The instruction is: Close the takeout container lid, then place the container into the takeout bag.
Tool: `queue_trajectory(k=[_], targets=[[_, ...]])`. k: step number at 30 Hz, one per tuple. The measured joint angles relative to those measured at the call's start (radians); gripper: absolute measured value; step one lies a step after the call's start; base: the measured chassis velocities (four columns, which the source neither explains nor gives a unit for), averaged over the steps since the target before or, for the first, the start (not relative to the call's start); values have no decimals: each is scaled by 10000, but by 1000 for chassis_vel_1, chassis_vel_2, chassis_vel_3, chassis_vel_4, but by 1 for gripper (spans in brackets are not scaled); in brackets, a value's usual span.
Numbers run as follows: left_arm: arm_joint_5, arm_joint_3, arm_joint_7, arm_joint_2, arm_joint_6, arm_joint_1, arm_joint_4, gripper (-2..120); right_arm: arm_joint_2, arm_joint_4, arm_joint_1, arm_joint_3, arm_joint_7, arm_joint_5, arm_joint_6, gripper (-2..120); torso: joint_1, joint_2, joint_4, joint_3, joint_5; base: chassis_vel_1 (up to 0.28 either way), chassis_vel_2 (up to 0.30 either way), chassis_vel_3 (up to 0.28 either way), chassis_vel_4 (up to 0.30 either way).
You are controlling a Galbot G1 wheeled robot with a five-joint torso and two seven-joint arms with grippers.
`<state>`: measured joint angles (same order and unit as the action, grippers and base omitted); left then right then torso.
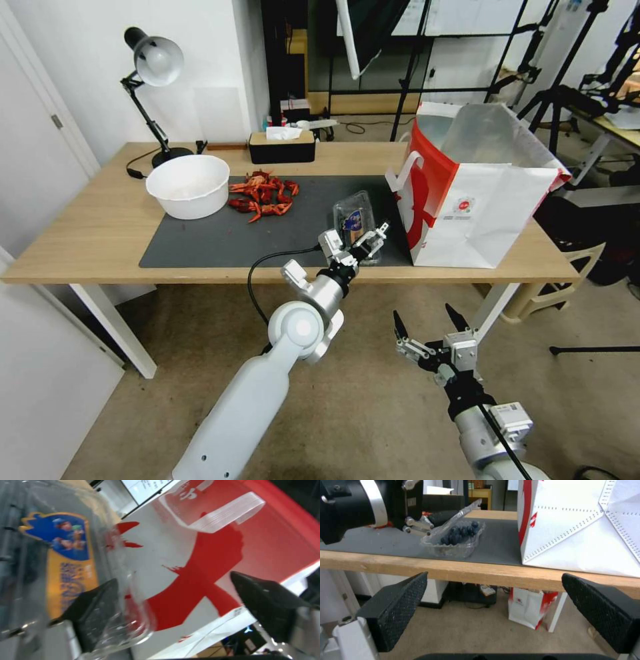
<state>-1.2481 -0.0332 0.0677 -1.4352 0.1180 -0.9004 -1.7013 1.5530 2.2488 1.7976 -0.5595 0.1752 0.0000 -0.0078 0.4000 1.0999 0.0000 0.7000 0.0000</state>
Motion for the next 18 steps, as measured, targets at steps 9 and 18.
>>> queue_trajectory(k=[9, 18], targets=[[1065, -76, 697, 208, 463, 24, -25, 49, -2, -6, -68, 8, 4, 30, -10, 100, 0, 0, 1, 0, 0, 0, 0, 0, 0], [2007, -181, 1070, 362, 885, 136, 13, 19, 5, -32, -120, -3, 11, 86, -14, 100, -1, 0, 0, 0, 0, 0, 0, 0, 0]])
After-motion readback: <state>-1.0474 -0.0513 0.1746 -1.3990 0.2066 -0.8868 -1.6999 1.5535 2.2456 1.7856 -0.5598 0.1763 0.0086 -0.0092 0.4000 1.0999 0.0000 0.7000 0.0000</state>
